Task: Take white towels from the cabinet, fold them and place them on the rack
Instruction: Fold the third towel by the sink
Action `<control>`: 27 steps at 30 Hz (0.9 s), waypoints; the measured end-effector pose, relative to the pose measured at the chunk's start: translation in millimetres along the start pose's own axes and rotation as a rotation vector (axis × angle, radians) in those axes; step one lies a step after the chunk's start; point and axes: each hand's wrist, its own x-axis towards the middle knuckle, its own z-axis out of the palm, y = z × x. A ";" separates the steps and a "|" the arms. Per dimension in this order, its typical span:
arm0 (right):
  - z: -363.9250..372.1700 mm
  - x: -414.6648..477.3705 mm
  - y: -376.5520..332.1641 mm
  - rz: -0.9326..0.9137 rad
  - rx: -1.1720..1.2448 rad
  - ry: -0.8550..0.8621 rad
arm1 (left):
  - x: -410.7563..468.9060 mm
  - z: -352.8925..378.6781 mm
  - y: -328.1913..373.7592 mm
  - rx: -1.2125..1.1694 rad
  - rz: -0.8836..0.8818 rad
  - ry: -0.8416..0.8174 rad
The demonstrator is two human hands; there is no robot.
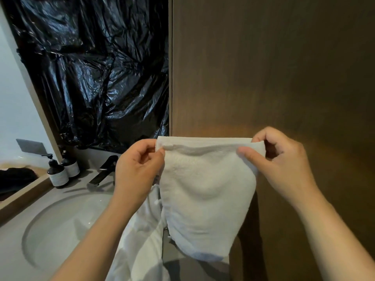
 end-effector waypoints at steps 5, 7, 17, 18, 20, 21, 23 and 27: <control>0.5 0.9 -1.8 0.063 0.137 0.057 | 2.1 -0.4 4.1 -0.020 0.039 0.010; 1.5 -1.0 -1.4 0.097 0.146 0.018 | 1.8 -0.1 6.1 -0.039 0.036 -0.008; -12.2 -20.0 20.8 0.244 0.119 -0.117 | -16.3 9.4 5.7 -0.210 -0.066 -0.093; -12.3 -21.9 23.1 0.252 0.123 -0.107 | -18.4 11.5 4.5 -0.223 -0.082 -0.094; -10.2 -24.7 25.7 0.267 0.127 -0.090 | -20.7 15.4 2.4 -0.224 -0.099 -0.082; -8.8 -25.6 25.8 0.274 0.125 -0.086 | -20.8 17.0 1.8 -0.218 -0.101 -0.072; -7.1 -25.4 25.2 0.284 0.120 -0.084 | -19.1 18.8 1.5 -0.201 -0.089 -0.051; -9.1 -24.9 23.5 0.296 0.197 -0.015 | -15.5 18.6 4.1 -0.167 -0.014 -0.014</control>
